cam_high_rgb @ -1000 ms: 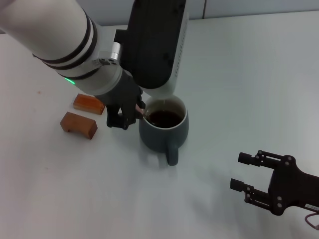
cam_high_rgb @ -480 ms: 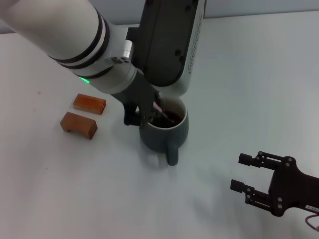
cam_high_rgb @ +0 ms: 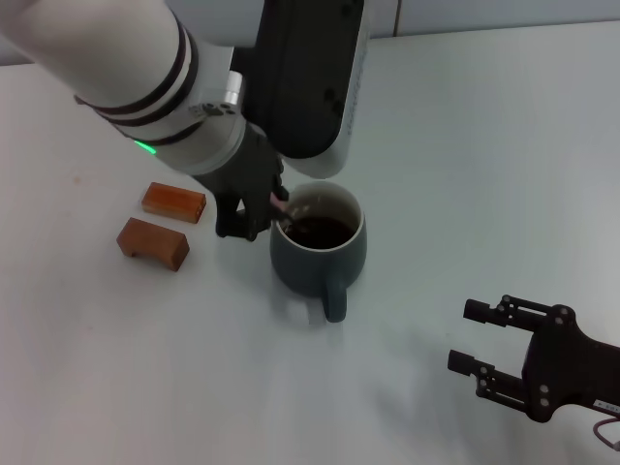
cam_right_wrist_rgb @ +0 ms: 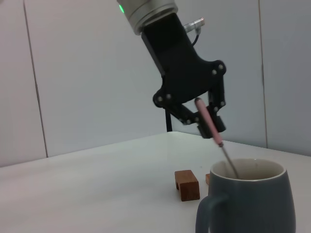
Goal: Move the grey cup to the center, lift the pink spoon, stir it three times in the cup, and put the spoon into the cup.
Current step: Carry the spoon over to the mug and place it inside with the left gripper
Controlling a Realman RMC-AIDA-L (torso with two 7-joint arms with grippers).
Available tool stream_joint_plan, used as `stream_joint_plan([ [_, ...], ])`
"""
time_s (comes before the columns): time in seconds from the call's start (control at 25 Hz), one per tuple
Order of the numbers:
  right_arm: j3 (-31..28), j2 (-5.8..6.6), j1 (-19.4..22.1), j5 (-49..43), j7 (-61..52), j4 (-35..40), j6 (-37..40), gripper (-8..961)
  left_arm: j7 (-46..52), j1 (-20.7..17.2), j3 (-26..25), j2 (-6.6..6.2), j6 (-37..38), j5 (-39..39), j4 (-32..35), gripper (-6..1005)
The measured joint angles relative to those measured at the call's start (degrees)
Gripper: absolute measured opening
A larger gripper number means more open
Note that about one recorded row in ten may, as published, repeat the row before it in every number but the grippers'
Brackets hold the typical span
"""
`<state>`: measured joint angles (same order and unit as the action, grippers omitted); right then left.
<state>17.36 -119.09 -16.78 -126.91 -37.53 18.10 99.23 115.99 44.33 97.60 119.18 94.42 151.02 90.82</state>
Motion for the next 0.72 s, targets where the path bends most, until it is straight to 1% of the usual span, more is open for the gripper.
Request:
stream_joint_plan([
  [0.12,0.1,0.00,0.0,0.0,0.0,0.0,0.0,600,-0.1,0.1,-0.3,0.00,1.8,-1.1,0.3,215],
  [0.32,0.3,0.00,-0.1,0.0,0.0,-0.1,-0.1,600,-0.1,0.1,-0.4,0.00,2.2,-3.6,0.5,219],
  [0.44,0.3,0.00,0.0,-0.1,0.0,-0.1,-0.1,600,-0.1,0.1,-0.3,0.00,1.0,-4.9,0.3,221],
  [0.72,0.2,0.00,0.0,-0.1,0.0,-0.1,0.1,600,-0.2,-0.3,0.4,0.00,-2.8,-4.9,-0.3,227],
])
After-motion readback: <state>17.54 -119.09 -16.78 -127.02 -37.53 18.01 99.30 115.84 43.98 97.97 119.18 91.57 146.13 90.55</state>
